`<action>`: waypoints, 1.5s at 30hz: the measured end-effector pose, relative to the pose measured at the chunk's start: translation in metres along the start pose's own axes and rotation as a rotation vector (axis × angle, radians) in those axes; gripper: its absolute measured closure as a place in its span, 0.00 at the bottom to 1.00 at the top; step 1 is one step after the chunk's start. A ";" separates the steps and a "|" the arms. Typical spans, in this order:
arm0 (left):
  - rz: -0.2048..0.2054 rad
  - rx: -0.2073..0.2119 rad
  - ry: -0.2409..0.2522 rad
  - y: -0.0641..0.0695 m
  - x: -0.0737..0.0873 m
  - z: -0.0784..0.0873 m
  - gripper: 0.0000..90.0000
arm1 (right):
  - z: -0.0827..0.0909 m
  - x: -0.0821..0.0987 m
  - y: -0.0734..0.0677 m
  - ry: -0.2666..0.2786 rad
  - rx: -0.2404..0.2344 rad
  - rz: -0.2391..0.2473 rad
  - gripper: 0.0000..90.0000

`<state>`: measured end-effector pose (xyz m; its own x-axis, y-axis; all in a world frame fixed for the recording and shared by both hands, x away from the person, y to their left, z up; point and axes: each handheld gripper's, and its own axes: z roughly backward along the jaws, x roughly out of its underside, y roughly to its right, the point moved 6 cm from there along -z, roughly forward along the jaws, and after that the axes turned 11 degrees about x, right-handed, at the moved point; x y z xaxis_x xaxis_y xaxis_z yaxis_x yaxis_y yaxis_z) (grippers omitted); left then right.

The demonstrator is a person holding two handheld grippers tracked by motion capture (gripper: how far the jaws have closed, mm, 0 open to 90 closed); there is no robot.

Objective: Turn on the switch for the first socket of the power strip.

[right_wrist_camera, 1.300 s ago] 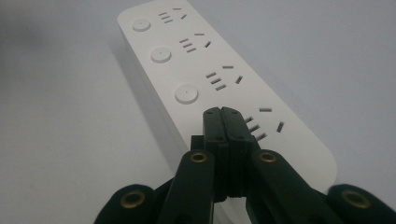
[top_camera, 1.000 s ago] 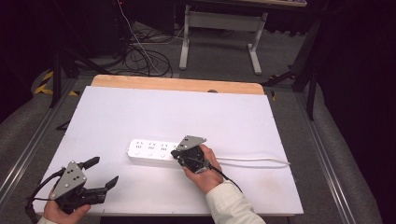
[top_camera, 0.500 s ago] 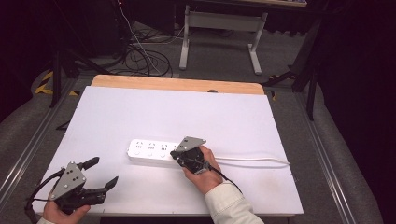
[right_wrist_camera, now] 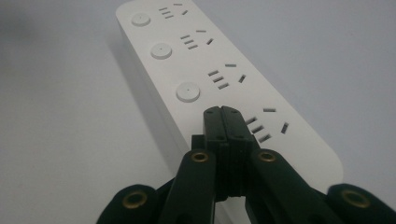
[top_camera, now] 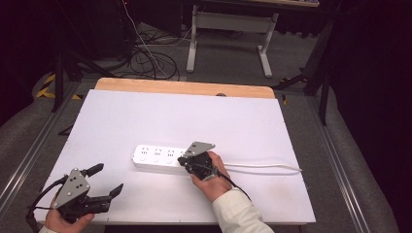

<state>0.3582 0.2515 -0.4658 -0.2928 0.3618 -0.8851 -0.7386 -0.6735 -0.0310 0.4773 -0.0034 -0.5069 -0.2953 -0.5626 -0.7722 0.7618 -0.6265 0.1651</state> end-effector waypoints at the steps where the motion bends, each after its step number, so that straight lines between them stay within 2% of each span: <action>1: -0.001 -0.001 -0.001 0.000 0.000 0.000 0.18 | 0.000 0.000 0.000 0.000 0.001 0.001 1.00; 4: 0.003 -0.003 0.000 0.000 0.000 0.000 0.18 | 0.000 0.000 0.000 -0.004 0.005 -0.013 1.00; 13: -0.001 -0.001 -0.003 0.000 0.000 -0.001 0.18 | -0.001 -0.001 0.000 -0.022 0.014 -0.011 1.00; 19: 0.003 -0.003 0.000 0.000 0.000 0.000 0.18 | -0.001 -0.001 -0.001 -0.013 0.019 0.001 1.00; 22: 0.008 -0.004 0.002 -0.001 0.000 0.000 0.18 | 0.002 -0.005 -0.001 -0.025 0.033 0.020 1.00; 24: 0.006 -0.003 -0.001 -0.001 0.000 -0.001 0.18 | 0.003 -0.007 -0.001 -0.026 0.002 -0.017 1.00; 25: 0.005 -0.003 -0.002 -0.002 0.000 -0.001 0.18 | 0.003 -0.008 -0.001 -0.020 -0.006 -0.022 1.00; 30: 0.007 -0.004 0.001 -0.001 0.000 -0.001 0.18 | 0.012 -0.017 -0.003 0.014 0.013 0.018 1.00; 45: 0.007 0.001 0.000 -0.002 -0.001 -0.003 0.18 | 0.043 -0.032 0.001 0.092 0.015 0.021 1.00</action>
<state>0.3614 0.2510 -0.4665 -0.2982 0.3571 -0.8852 -0.7368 -0.6757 -0.0244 0.4623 -0.0095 -0.4558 -0.2246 -0.5244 -0.8213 0.7584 -0.6233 0.1906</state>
